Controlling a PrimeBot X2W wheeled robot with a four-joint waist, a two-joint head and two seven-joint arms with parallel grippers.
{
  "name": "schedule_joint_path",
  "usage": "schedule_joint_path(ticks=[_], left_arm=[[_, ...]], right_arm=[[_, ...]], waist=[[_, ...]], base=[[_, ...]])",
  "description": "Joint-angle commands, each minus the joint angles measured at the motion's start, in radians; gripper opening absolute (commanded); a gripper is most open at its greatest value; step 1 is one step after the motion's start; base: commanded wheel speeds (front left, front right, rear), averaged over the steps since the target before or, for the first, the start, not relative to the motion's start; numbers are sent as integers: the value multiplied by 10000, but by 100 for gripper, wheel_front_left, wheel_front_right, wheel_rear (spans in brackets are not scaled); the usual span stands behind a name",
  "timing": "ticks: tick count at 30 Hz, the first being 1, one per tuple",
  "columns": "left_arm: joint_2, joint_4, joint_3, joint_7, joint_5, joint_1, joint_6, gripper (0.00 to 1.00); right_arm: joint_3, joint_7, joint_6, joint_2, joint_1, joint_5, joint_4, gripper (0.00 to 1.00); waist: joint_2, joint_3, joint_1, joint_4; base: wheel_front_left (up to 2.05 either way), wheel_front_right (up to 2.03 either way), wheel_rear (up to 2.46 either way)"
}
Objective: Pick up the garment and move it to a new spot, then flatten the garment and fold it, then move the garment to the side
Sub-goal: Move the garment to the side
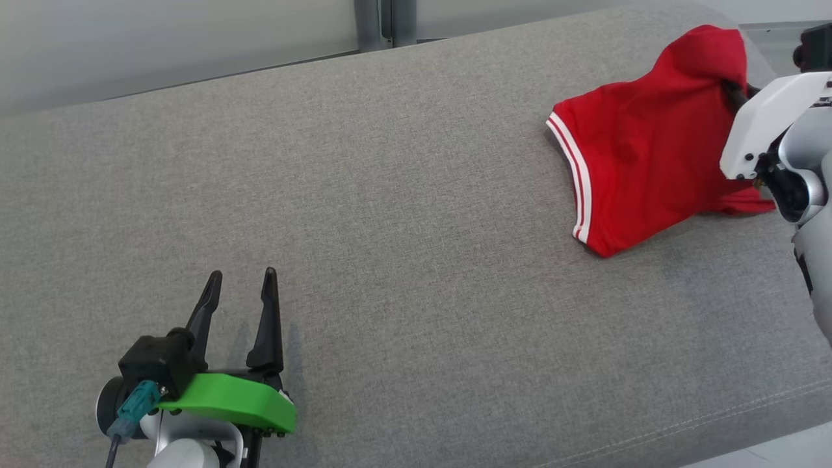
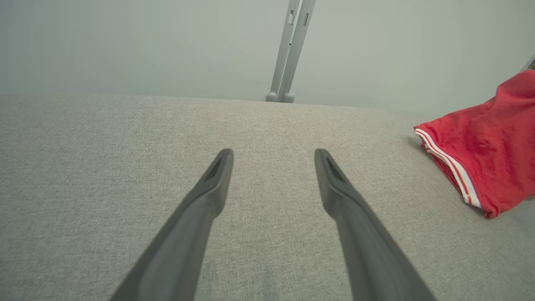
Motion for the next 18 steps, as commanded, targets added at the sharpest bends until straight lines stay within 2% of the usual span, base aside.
schedule_joint_path(ticks=[1,12,18], left_arm=[[98,-31,35,18,108,-157,7,100],[437,-299,-92,461,360,-655,100,100],[595,-491,-176,713,557,-978,130,100]], right_arm=[[-107,-121,-13,-125,-141,-127,129,0],[-1522,-1205,-13,-660,-826,-1097,1781,0],[-2454,-2009,-13,-1090,-1264,-2373,2947,0]], waist=[[-1,121,0,58],[-1,976,0,458],[-1,1541,0,879]], base=[[0,0,0],[0,0,0],[0,0,0]])
